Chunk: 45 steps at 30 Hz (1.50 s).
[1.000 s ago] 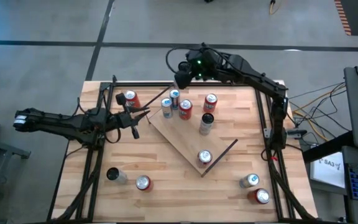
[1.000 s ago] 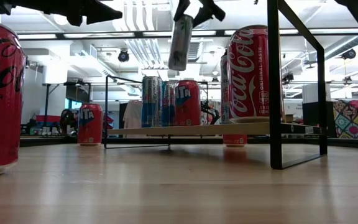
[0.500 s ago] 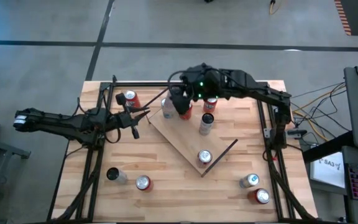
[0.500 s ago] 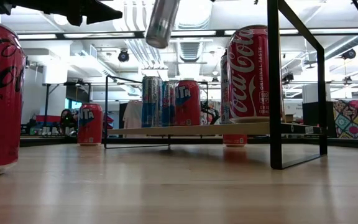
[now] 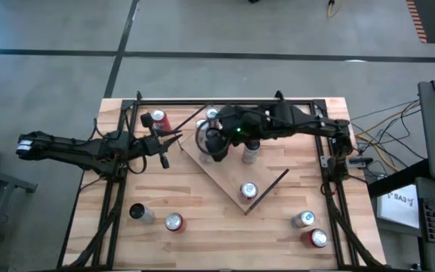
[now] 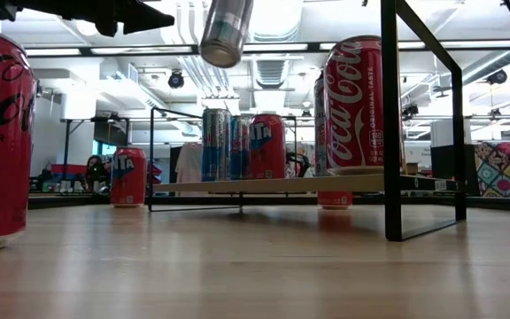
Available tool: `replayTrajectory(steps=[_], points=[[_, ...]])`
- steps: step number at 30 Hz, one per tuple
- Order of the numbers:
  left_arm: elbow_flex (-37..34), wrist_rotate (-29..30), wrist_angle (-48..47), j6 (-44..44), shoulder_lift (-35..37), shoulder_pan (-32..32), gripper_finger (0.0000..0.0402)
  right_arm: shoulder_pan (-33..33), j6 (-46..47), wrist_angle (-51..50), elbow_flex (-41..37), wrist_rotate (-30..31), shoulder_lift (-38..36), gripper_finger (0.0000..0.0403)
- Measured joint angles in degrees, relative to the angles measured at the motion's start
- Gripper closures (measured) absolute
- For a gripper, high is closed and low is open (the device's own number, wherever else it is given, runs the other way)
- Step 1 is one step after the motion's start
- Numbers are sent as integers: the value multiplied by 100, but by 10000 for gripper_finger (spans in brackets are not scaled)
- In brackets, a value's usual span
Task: Place canned beverage on shelf
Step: Put the top pink soda can on the shelf aligned with the pink soda can on the shelf
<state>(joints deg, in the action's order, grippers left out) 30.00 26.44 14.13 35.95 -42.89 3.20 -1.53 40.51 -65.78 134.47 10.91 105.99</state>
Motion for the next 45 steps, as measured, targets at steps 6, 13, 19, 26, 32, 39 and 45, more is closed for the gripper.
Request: replayTrajectory(steps=[6, 13, 19, 26, 32, 39, 45], points=[[0, 0, 4, 0, 0, 2, 365, -135, 428, -222, -63, 179, 175, 156], [0, 0, 5, 0, 0, 2, 365, -345, 813, -275, -66, 542, 531, 156], [0, 0, 4, 0, 0, 2, 365, -498, 1025, -301, -68, 824, 819, 156], [0, 0, 0, -2, 0, 1, 365, -700, 1251, -414, -68, 1230, 945, 156], [0, 0, 0, -24, 0, 2, 365, -896, 1592, -776, -68, 1797, 936, 156], [0, 0, 1, -46, 0, 2, 365, -952, 1808, -1199, -68, 1808, 936, 156], [0, 0, 2, -46, 0, 2, 365, -947, 1743, -1491, -68, 1820, 936, 156]])
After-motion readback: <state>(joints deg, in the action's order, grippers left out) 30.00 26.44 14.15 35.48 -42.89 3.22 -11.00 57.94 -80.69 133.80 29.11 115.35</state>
